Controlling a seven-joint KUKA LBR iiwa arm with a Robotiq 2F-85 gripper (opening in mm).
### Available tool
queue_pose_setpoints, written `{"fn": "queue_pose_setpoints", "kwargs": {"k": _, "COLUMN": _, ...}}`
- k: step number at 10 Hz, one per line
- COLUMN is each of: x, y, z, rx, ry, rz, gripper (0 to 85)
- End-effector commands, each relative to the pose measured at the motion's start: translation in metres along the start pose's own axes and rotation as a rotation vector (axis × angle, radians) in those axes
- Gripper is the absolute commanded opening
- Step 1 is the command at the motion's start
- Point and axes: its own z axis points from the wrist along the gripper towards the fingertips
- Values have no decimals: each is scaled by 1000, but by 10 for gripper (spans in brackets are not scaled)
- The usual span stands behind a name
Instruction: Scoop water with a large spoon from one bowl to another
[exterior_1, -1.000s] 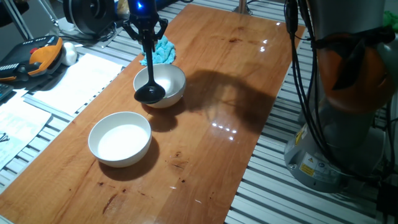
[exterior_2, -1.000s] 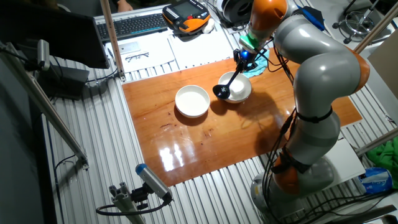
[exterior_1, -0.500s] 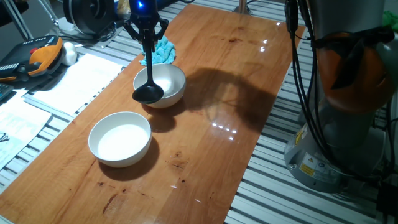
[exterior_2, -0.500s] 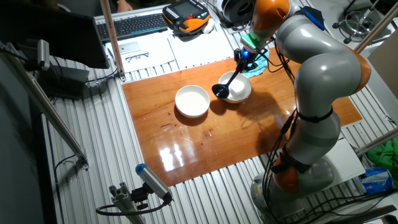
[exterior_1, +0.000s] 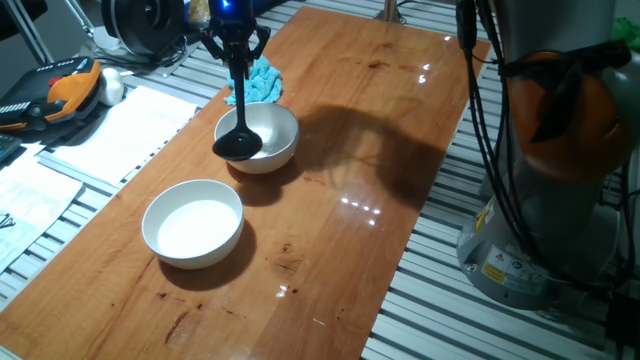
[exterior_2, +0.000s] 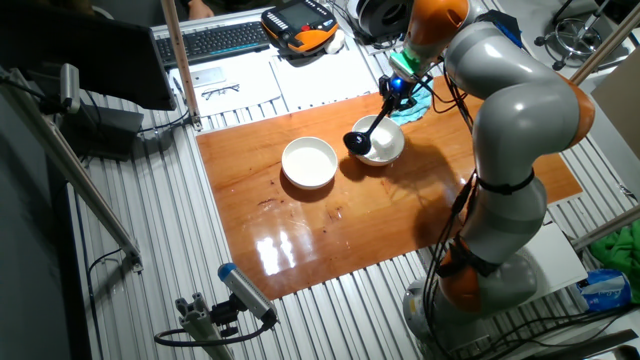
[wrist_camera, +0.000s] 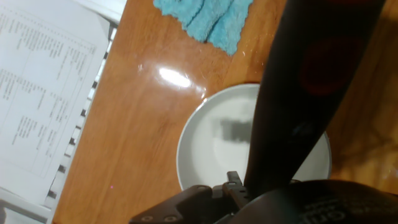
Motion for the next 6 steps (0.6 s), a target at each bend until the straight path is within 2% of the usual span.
{"fn": "queue_pose_setpoints", "kwargs": {"k": 1, "x": -6, "y": 0, "z": 0, "rx": 1, "ry": -2, "rz": 0, "gripper": 0}}
{"fn": "queue_pose_setpoints", "kwargs": {"k": 3, "x": -22, "y": -1, "z": -1, "rx": -2, "ry": 23, "rz": -2, "gripper": 0}}
{"fn": "queue_pose_setpoints", "kwargs": {"k": 6, "x": -35, "y": -1, "z": 6, "rx": -13, "ry": 24, "rz": -28, "gripper": 0}}
